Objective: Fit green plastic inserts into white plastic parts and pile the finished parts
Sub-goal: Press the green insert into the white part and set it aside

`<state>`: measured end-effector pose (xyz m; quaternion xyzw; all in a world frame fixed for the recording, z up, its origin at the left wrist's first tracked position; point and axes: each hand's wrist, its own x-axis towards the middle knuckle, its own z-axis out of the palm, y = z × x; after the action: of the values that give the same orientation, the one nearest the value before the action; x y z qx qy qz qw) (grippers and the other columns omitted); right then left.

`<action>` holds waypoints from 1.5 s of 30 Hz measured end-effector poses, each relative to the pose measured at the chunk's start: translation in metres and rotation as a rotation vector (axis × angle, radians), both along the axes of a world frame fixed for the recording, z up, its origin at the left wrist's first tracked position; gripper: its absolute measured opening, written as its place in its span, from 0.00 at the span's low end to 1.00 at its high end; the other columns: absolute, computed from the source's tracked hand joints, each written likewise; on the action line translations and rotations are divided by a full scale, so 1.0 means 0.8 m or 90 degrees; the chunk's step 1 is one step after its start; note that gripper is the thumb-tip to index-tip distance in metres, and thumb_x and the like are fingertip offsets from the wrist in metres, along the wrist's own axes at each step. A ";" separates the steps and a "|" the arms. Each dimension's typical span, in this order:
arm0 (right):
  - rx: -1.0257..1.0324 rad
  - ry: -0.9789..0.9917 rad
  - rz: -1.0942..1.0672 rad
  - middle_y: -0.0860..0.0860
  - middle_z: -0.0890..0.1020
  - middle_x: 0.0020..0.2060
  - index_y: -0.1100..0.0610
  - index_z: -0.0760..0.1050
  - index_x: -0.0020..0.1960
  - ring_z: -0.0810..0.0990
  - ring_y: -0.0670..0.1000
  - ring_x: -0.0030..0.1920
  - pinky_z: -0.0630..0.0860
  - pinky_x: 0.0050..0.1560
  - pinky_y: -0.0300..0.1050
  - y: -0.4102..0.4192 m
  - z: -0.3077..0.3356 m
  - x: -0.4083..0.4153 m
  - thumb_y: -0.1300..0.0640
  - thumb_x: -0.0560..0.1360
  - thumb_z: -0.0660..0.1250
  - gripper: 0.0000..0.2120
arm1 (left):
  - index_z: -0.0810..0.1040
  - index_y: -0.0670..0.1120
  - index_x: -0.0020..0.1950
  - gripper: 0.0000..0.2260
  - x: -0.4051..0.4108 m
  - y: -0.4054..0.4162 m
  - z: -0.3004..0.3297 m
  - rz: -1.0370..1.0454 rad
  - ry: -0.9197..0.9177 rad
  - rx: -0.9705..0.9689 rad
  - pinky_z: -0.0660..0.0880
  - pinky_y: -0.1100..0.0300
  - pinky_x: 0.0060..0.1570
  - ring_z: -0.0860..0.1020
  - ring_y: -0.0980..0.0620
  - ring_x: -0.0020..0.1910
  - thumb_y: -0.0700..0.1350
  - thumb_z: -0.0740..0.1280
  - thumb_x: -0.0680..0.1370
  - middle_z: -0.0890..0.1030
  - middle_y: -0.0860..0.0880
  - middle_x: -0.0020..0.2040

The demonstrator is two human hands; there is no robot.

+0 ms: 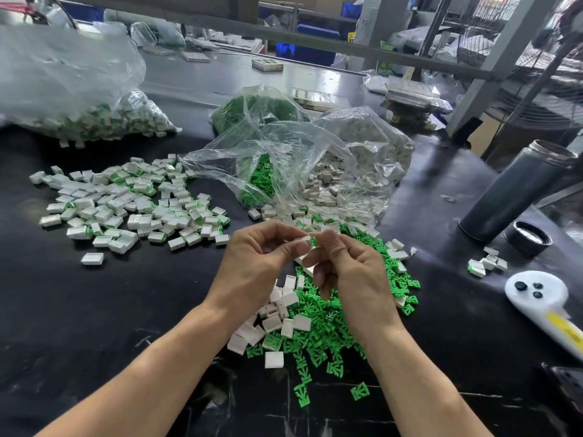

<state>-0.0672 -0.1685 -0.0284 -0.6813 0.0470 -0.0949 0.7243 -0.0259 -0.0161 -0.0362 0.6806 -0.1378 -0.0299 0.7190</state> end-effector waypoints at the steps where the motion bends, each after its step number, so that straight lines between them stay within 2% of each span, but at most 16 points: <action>1: 0.018 0.011 0.007 0.57 0.84 0.35 0.59 0.84 0.48 0.74 0.50 0.28 0.68 0.23 0.43 0.001 0.001 0.000 0.48 0.85 0.61 0.18 | 0.87 0.51 0.46 0.03 -0.001 -0.002 0.001 -0.004 0.000 -0.002 0.83 0.48 0.46 0.85 0.43 0.47 0.43 0.77 0.75 0.87 0.48 0.46; 2: 0.034 0.023 0.014 0.57 0.83 0.35 0.58 0.84 0.45 0.74 0.50 0.27 0.66 0.22 0.41 0.003 0.002 0.000 0.45 0.84 0.60 0.22 | 0.87 0.52 0.46 0.04 -0.002 -0.004 0.001 -0.006 -0.001 -0.005 0.83 0.42 0.51 0.84 0.41 0.50 0.43 0.77 0.75 0.86 0.49 0.48; 3: 0.042 0.035 0.020 0.57 0.83 0.34 0.56 0.84 0.42 0.73 0.50 0.26 0.65 0.22 0.40 0.005 0.002 0.000 0.41 0.84 0.58 0.25 | 0.87 0.52 0.45 0.04 -0.003 -0.005 0.001 -0.009 -0.005 -0.009 0.82 0.43 0.53 0.84 0.43 0.51 0.42 0.77 0.74 0.86 0.51 0.51; 5: 0.036 0.060 0.029 0.57 0.81 0.31 0.53 0.84 0.36 0.72 0.50 0.25 0.63 0.21 0.39 0.011 0.003 0.000 0.37 0.83 0.56 0.29 | 0.87 0.51 0.45 0.04 -0.005 -0.007 0.001 -0.028 -0.019 -0.016 0.82 0.55 0.52 0.84 0.52 0.51 0.41 0.77 0.74 0.84 0.55 0.54; 7: 0.020 0.076 0.030 0.55 0.79 0.29 0.53 0.82 0.33 0.71 0.49 0.23 0.62 0.21 0.37 0.016 0.002 0.000 0.36 0.84 0.53 0.32 | 0.87 0.49 0.45 0.04 -0.007 -0.009 0.001 -0.049 -0.024 -0.024 0.80 0.62 0.49 0.84 0.55 0.49 0.40 0.76 0.74 0.83 0.54 0.56; 9: 0.006 0.078 0.018 0.53 0.77 0.26 0.51 0.82 0.33 0.70 0.48 0.22 0.62 0.21 0.36 0.020 0.003 -0.001 0.38 0.85 0.53 0.32 | 0.86 0.47 0.46 0.03 -0.009 -0.012 0.000 -0.067 -0.011 -0.035 0.81 0.59 0.49 0.85 0.51 0.48 0.41 0.76 0.73 0.83 0.52 0.58; 11: 0.008 0.064 0.010 0.50 0.75 0.24 0.48 0.82 0.33 0.69 0.45 0.22 0.63 0.20 0.35 0.022 0.005 -0.002 0.41 0.86 0.53 0.30 | 0.86 0.44 0.47 0.07 -0.012 -0.014 0.000 -0.087 0.000 -0.051 0.83 0.55 0.48 0.85 0.47 0.46 0.44 0.76 0.70 0.84 0.50 0.58; 14: 0.029 0.036 0.023 0.43 0.76 0.22 0.45 0.82 0.30 0.74 0.39 0.22 0.67 0.22 0.30 0.024 0.008 -0.003 0.48 0.88 0.53 0.31 | 0.84 0.41 0.49 0.11 -0.015 -0.015 0.001 -0.101 -0.011 -0.049 0.83 0.54 0.43 0.85 0.45 0.41 0.44 0.76 0.71 0.85 0.49 0.55; 16: -0.005 0.020 0.026 0.41 0.77 0.23 0.43 0.82 0.31 0.75 0.38 0.23 0.68 0.24 0.28 0.023 0.006 -0.001 0.50 0.88 0.51 0.32 | 0.84 0.40 0.50 0.09 -0.015 -0.015 0.000 -0.093 -0.015 -0.033 0.84 0.48 0.46 0.85 0.43 0.42 0.42 0.76 0.72 0.85 0.48 0.56; 19: -0.034 0.009 0.005 0.40 0.78 0.24 0.42 0.83 0.35 0.77 0.37 0.26 0.70 0.27 0.29 0.022 -0.001 0.003 0.50 0.88 0.52 0.29 | 0.85 0.42 0.50 0.05 -0.015 -0.015 -0.001 -0.083 -0.019 -0.007 0.82 0.37 0.50 0.85 0.38 0.46 0.39 0.76 0.75 0.85 0.48 0.56; 23: -0.068 -0.010 -0.029 0.39 0.81 0.28 0.39 0.85 0.38 0.80 0.38 0.32 0.74 0.33 0.31 0.024 -0.007 0.007 0.46 0.82 0.53 0.24 | 0.85 0.44 0.50 0.04 -0.017 -0.015 -0.001 -0.076 -0.021 0.019 0.81 0.35 0.53 0.85 0.39 0.49 0.41 0.76 0.76 0.85 0.49 0.55; 27: -0.083 -0.031 -0.047 0.37 0.79 0.26 0.37 0.83 0.34 0.79 0.36 0.31 0.74 0.34 0.31 0.026 -0.008 0.008 0.50 0.83 0.53 0.27 | 0.85 0.46 0.49 0.03 -0.017 -0.016 -0.001 -0.074 -0.023 0.022 0.81 0.38 0.54 0.85 0.42 0.49 0.42 0.76 0.76 0.86 0.49 0.53; 32: -0.089 -0.055 -0.060 0.36 0.77 0.24 0.38 0.80 0.28 0.77 0.36 0.29 0.71 0.31 0.29 0.029 -0.009 0.011 0.50 0.81 0.52 0.28 | 0.86 0.46 0.49 0.03 -0.015 -0.014 -0.001 -0.074 -0.031 0.022 0.83 0.50 0.51 0.86 0.48 0.48 0.42 0.76 0.77 0.86 0.50 0.54; 40: -0.086 -0.047 -0.061 0.37 0.79 0.26 0.39 0.80 0.28 0.78 0.38 0.32 0.73 0.37 0.36 0.029 -0.014 0.014 0.48 0.80 0.52 0.27 | 0.85 0.45 0.49 0.02 -0.017 -0.012 -0.002 -0.071 -0.031 0.019 0.83 0.49 0.51 0.86 0.45 0.47 0.42 0.76 0.77 0.86 0.49 0.53; 43: -0.077 -0.041 -0.062 0.43 0.85 0.33 0.44 0.85 0.37 0.85 0.44 0.40 0.80 0.44 0.45 0.028 -0.017 0.015 0.47 0.80 0.52 0.25 | 0.85 0.45 0.48 0.02 -0.017 -0.012 -0.002 -0.071 -0.031 0.019 0.83 0.50 0.51 0.86 0.47 0.48 0.42 0.76 0.77 0.86 0.50 0.54; 45: -0.077 -0.036 -0.064 0.44 0.86 0.36 0.45 0.86 0.39 0.86 0.45 0.43 0.81 0.47 0.48 0.028 -0.017 0.015 0.46 0.80 0.53 0.24 | 0.86 0.45 0.49 0.02 -0.017 -0.012 -0.002 -0.069 -0.031 0.017 0.83 0.51 0.51 0.86 0.48 0.48 0.42 0.75 0.77 0.86 0.50 0.54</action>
<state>-0.0555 -0.1458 -0.0419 -0.7177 0.0545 -0.1530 0.6772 -0.0397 -0.0260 -0.0381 0.6823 -0.1917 -0.0543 0.7034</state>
